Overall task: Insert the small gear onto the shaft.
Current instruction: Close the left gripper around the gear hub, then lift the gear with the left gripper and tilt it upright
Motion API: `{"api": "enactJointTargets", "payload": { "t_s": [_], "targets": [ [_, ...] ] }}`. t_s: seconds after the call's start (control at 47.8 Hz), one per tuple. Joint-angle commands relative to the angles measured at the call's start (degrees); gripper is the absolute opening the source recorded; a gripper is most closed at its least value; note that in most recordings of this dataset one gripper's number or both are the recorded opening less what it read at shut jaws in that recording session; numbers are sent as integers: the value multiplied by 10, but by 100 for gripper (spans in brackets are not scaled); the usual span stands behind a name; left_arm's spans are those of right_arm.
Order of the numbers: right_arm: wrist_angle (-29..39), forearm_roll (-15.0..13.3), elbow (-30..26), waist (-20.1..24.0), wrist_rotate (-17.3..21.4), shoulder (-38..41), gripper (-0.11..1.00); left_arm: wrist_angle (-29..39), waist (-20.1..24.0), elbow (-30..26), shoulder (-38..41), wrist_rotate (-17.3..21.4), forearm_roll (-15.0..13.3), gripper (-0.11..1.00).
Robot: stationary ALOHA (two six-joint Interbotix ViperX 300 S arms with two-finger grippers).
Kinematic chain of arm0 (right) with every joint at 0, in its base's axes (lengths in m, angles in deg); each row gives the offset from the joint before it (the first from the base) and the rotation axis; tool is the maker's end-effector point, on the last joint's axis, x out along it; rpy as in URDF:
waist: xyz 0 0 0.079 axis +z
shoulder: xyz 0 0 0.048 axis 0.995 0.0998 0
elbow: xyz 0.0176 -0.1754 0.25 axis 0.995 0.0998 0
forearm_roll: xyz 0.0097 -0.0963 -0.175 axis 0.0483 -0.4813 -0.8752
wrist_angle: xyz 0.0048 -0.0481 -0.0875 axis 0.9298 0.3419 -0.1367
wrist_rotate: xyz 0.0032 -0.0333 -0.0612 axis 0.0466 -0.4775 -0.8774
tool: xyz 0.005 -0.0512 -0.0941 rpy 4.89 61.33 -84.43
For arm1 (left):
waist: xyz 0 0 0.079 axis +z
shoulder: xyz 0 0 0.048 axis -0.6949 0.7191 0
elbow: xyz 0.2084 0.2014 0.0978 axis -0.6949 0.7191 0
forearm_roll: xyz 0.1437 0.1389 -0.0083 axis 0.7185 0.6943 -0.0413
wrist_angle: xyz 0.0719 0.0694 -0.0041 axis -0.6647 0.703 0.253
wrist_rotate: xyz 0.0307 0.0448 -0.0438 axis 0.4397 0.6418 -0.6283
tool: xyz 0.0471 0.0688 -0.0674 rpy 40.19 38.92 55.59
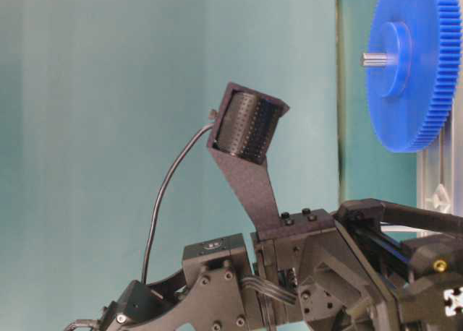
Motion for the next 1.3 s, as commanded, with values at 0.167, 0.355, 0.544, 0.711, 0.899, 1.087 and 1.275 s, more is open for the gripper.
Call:
{"api": "enactJointTargets", "payload": {
  "t_s": [0.167,0.355,0.544,0.711,0.899,1.087,1.275],
  "targets": [
    [-3,1,-3,0,12,2,3,-4,1,-10,-6,0,2,93],
    [-3,1,-1,-1,15,2,3,-5,0,-10,-2,-2,2,93],
    [-3,1,1,0,15,2,3,-15,1,-11,4,-2,2,93],
    [-4,1,1,0,15,2,3,-15,1,-11,12,-3,2,93],
    [-5,1,4,0,15,2,3,-12,1,-8,20,-4,2,93],
    [-5,1,4,0,15,2,3,-12,0,-8,21,-4,2,93],
    [-5,1,4,-1,15,2,3,-12,0,-9,21,-4,2,93]
  ]
}}
